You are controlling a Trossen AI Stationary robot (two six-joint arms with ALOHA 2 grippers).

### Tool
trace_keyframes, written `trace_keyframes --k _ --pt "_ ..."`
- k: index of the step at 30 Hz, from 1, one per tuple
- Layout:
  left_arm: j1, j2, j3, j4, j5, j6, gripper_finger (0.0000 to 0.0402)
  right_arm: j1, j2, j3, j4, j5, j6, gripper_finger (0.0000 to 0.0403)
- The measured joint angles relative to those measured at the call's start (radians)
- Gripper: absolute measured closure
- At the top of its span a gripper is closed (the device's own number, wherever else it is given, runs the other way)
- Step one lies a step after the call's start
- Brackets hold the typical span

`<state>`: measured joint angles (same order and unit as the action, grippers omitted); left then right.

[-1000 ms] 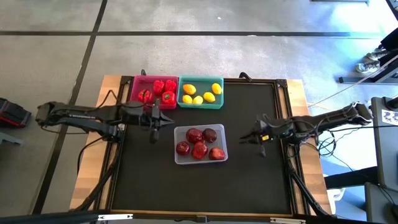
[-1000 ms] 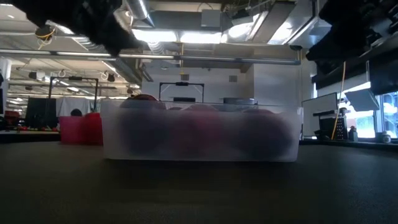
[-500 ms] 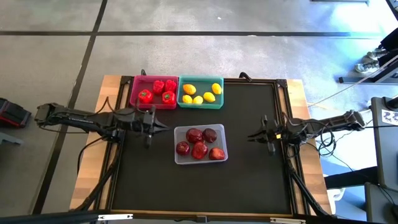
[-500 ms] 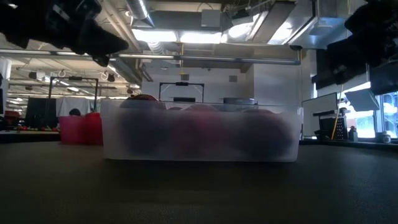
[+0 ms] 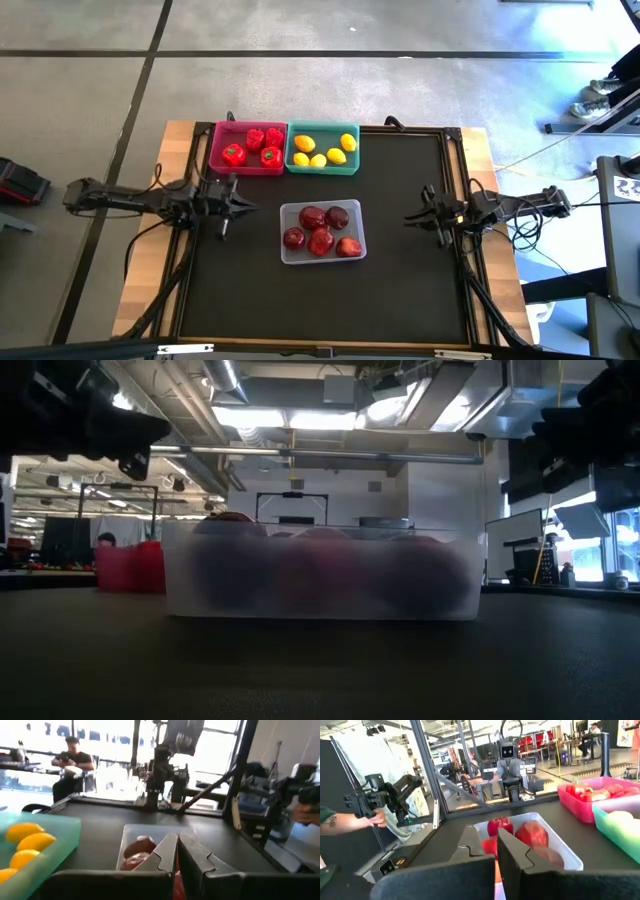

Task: Sort produce into baskets
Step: Return to Home Position

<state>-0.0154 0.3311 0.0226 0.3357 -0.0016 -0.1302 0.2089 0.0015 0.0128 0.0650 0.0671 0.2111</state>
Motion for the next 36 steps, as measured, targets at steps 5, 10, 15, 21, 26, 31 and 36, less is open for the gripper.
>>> trace_keyframes --k 5,10,15,21,26,31,36 --pt "0.000 -0.152 -0.015 -0.082 0.017 0.012 0.0389 0.000 0.000 -0.001 -0.005 0.002 -0.003 0.0398" --pt "0.000 -0.305 -0.014 -0.180 0.018 0.047 0.0389 0.000 0.001 -0.002 -0.008 0.003 -0.006 0.0398" --pt "0.000 -0.327 -0.014 -0.253 0.043 0.050 0.0389 0.000 0.001 -0.003 -0.016 0.004 -0.007 0.0398" --pt "0.000 -0.327 -0.013 -0.323 0.041 0.052 0.0389 0.000 0.001 -0.004 -0.020 0.027 0.003 0.0398" --pt "0.000 -0.327 -0.013 -0.324 0.025 0.051 0.0389 0.000 0.001 -0.004 -0.024 0.032 0.017 0.0398" --pt "0.002 -0.326 -0.013 -0.325 0.018 0.057 0.0389 0.000 0.002 -0.005 -0.026 0.041 0.017 0.0398" --pt "0.002 -0.326 -0.013 -0.326 0.018 0.052 0.0389 0.000 0.003 -0.005 -0.026 0.042 0.018 0.0398"
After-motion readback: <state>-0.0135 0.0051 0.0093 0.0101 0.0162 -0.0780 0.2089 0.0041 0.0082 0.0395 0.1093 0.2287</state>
